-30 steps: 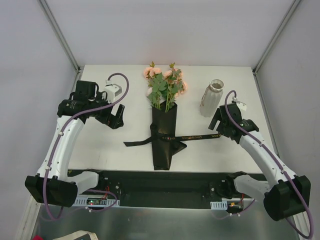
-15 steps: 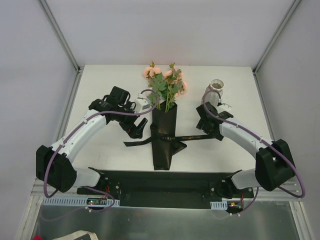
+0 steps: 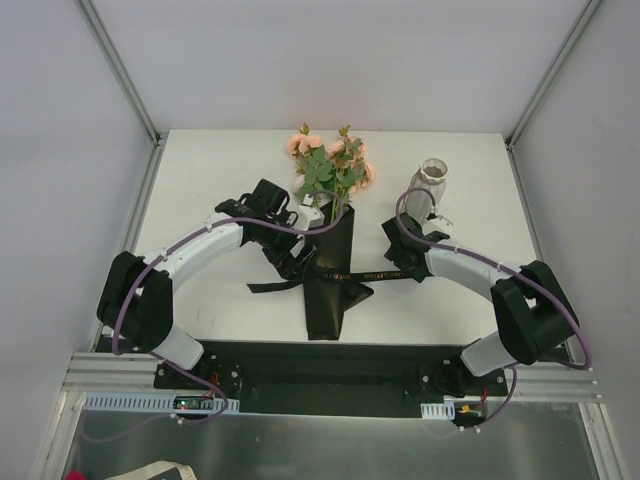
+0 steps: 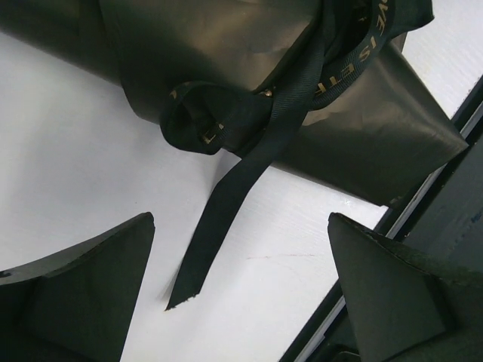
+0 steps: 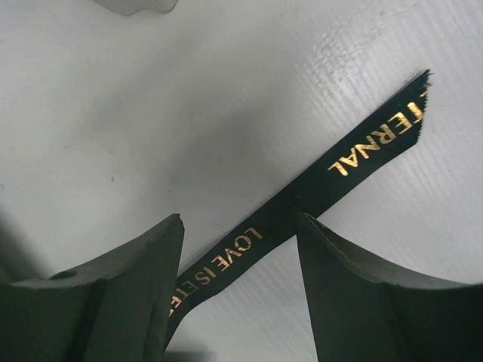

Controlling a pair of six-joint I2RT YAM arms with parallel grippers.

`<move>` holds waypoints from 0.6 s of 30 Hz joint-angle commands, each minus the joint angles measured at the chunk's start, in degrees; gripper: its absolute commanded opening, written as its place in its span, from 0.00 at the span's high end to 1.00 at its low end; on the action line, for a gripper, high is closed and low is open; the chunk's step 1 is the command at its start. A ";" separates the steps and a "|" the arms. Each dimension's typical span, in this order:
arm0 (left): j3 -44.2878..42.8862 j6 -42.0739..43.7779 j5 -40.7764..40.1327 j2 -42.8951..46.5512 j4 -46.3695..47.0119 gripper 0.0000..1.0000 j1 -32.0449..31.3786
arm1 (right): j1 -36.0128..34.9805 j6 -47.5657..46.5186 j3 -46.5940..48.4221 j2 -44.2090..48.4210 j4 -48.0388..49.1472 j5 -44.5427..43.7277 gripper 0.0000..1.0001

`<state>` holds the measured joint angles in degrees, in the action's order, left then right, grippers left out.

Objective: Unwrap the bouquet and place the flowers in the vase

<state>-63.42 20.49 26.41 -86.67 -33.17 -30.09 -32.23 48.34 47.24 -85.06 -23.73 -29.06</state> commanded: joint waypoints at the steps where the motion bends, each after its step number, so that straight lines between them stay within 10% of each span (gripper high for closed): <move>1: 1.80 2.01 1.27 -1.74 2.75 0.01 -1.38 | -1.34 3.08 -0.13 -2.21 4.56 1.37 0.37; 18: 4.09 3.68 1.09 -6.31 8.29 0.02 -2.61 | -6.88 4.22 1.18 -8.11 4.31 1.55 0.43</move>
<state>-60.05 22.46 26.50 -92.82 -26.37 -32.29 -37.65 50.54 48.58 -91.70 -16.84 -28.75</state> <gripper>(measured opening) 0.987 0.578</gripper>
